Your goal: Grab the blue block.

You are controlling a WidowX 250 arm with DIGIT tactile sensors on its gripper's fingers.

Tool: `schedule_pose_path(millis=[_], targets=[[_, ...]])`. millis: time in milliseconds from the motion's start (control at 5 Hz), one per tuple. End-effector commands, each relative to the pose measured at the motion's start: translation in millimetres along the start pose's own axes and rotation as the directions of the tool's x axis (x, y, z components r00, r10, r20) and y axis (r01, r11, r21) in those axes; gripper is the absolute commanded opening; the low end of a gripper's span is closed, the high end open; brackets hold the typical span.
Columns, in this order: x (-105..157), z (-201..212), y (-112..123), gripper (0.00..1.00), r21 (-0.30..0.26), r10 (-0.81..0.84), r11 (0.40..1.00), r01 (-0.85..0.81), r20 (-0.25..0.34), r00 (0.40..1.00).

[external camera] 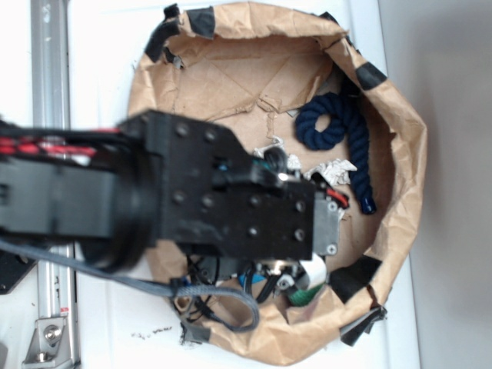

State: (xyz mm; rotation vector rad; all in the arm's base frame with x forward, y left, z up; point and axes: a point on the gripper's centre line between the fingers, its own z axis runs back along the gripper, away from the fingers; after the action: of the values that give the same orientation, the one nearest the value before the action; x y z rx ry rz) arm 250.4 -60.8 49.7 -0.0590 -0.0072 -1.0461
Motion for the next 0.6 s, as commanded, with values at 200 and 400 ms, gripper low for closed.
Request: schedule_pose_path(millis=[200, 400], targets=[[17, -42, -21, 0.22, 0.079, -0.139, 0.985, 0.153, -0.156, 0.978], [6, -18, 15, 0.00, 0.108, 0.087, 0.991, -0.083, -0.030, 0.996]])
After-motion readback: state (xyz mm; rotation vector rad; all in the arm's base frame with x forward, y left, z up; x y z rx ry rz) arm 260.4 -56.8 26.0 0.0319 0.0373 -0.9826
